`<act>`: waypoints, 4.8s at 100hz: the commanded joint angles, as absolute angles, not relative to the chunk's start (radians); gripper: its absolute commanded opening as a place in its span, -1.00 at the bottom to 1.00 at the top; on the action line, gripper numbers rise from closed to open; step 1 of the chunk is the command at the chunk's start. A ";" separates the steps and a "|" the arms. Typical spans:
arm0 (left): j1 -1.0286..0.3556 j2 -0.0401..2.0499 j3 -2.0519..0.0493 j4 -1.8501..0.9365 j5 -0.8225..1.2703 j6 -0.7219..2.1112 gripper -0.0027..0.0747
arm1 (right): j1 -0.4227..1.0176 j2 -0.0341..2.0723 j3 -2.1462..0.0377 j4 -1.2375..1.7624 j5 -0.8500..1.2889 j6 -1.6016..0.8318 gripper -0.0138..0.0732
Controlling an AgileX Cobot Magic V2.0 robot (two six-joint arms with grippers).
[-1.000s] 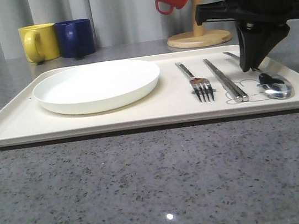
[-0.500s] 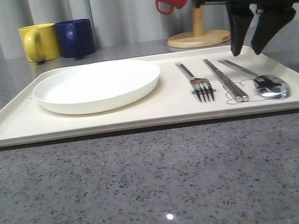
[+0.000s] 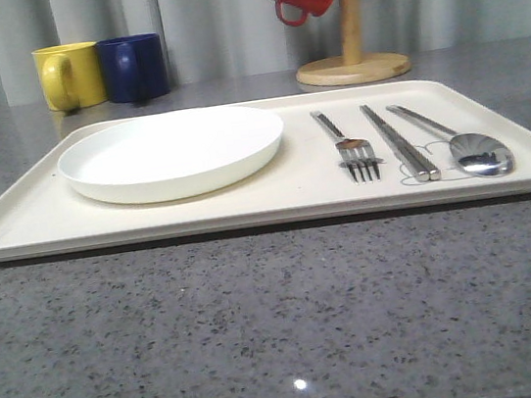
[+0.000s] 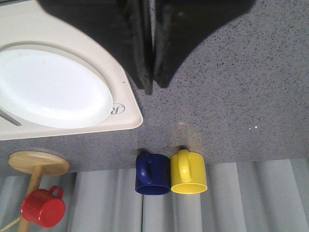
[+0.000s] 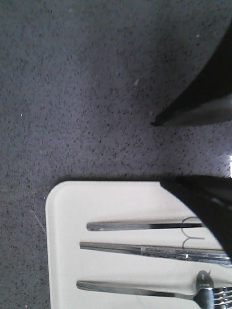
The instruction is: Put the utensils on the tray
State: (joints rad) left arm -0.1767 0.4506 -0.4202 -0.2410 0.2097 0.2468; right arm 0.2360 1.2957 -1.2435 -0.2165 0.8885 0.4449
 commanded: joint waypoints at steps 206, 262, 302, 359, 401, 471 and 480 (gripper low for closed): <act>-0.185 0.454 -0.447 -0.248 0.129 0.247 -0.98 | 0.219 0.299 -0.497 -0.302 0.408 0.379 -0.84; -0.185 0.454 -0.447 -0.248 0.129 0.247 -0.98 | 0.031 0.171 -0.275 0.041 0.063 0.069 -0.84; -0.185 0.454 -0.447 -0.248 0.129 0.247 -0.98 | 0.031 -0.033 -0.047 0.032 -0.012 0.069 -0.84; -0.185 0.456 -0.447 -0.248 0.129 0.247 -0.98 | 0.031 -0.033 0.009 0.032 -0.106 0.069 -0.84; -0.185 0.456 -0.447 -0.248 0.129 0.247 -0.98 | 0.031 -0.033 0.009 0.032 -0.106 0.069 -0.84; -0.185 0.409 -0.420 -0.077 0.070 0.161 -0.98 | 0.031 -0.033 0.009 0.032 -0.106 0.069 -0.84; -0.183 0.347 -0.391 0.023 0.072 0.049 -0.98 | 0.031 -0.033 0.009 0.032 -0.106 0.069 -0.84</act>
State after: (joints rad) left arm -0.1767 0.3882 -0.3865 -0.0701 0.1633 0.1475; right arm 0.0373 -0.0102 0.0260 0.0332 -0.0156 0.0782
